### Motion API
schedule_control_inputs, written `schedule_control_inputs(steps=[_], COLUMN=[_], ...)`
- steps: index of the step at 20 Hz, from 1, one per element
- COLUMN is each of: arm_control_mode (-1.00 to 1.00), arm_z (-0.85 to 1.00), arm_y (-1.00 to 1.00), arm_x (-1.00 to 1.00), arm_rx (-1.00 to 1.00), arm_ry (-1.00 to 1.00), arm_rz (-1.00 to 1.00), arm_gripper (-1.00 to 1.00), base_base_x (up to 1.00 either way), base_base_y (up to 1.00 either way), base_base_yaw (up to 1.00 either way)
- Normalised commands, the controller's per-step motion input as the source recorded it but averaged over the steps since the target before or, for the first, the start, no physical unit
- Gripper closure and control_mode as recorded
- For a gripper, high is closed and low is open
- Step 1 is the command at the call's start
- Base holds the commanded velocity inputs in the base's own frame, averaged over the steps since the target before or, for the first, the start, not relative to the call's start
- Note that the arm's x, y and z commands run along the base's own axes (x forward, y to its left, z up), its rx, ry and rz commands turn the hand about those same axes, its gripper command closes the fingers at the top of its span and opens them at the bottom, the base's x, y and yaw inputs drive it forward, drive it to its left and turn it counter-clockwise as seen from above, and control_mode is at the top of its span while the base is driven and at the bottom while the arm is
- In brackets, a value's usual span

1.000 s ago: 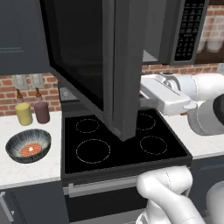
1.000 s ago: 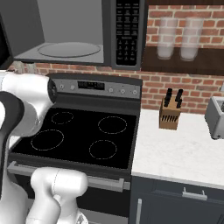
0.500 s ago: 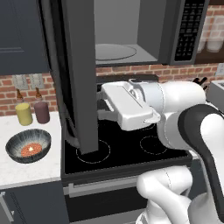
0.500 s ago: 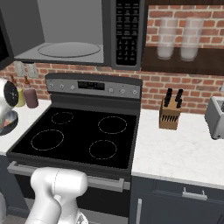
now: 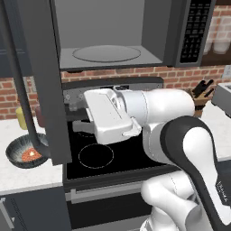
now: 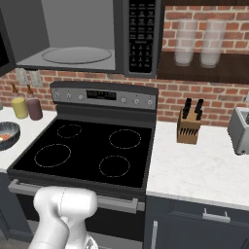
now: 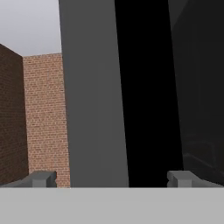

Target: Open the microwave, place the bowl with waffle inside the microwave, then close the microwave door and turn it on.

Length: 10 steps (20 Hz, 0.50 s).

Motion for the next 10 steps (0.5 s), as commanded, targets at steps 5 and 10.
schedule_control_inputs(steps=[5, 10], arm_control_mode=[-1.00, -1.00], arm_z=[0.04, 0.12], arm_y=[-0.38, -0.81], arm_x=[-0.40, -0.56], arm_rx=[0.00, 0.02], arm_ry=[0.00, 0.00], arm_rz=[-0.09, -0.13], arm_gripper=[-1.00, -1.00], base_base_x=[0.00, 0.00], base_base_y=[0.00, 0.00], base_base_yaw=[0.00, 0.00])
